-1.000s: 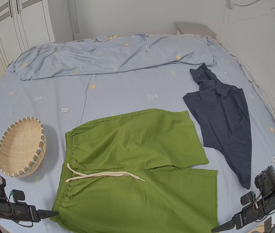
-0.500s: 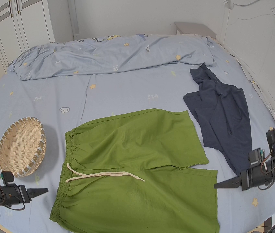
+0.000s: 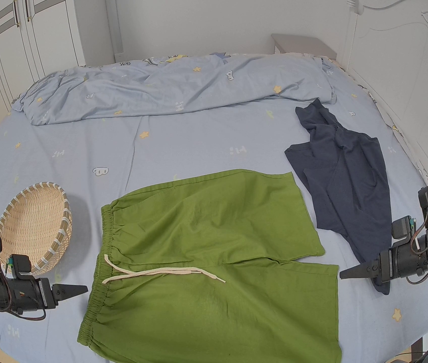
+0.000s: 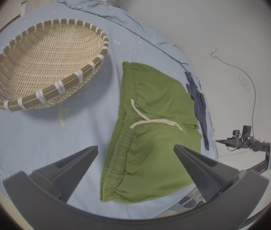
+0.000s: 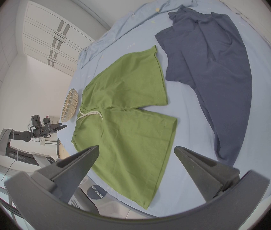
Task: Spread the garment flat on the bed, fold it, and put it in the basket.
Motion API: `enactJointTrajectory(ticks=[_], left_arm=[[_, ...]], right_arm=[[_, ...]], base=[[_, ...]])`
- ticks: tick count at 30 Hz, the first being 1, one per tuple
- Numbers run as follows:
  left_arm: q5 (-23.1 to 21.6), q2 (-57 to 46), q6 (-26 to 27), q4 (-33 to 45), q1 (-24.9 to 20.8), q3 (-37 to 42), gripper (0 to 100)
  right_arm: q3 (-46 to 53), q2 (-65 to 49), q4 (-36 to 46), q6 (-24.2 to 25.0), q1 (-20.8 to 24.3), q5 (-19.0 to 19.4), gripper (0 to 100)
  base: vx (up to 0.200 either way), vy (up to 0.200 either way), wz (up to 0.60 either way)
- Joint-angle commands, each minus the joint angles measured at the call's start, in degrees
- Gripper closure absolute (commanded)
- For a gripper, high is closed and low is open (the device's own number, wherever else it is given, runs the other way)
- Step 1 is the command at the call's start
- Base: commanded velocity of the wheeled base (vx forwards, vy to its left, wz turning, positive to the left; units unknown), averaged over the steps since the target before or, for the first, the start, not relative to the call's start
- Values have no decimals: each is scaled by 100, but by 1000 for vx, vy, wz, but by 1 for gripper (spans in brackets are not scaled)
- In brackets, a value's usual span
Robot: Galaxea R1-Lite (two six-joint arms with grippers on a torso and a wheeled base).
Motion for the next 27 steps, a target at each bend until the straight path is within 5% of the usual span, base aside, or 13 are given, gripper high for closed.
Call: enactJointTrajectory(ticks=[1,5,17,27], left_arm=[[52,175,355,99,396,359,0],[-18,307,460,82,800,368,0],[-36,263,460,55,871,456,0],[-36,245,460,55,844,482,0]], right_arm=[[276,96,15,-86,-147,12,0],[-5,439,-196,-86,-138,30,0],[-1781,2733,-855,-7,-182,83,0],[-2000,3401,-1426,142,-147,232,0]], base=[[0,0,0],[0,0,0],[0,0,0],[0,0,0]])
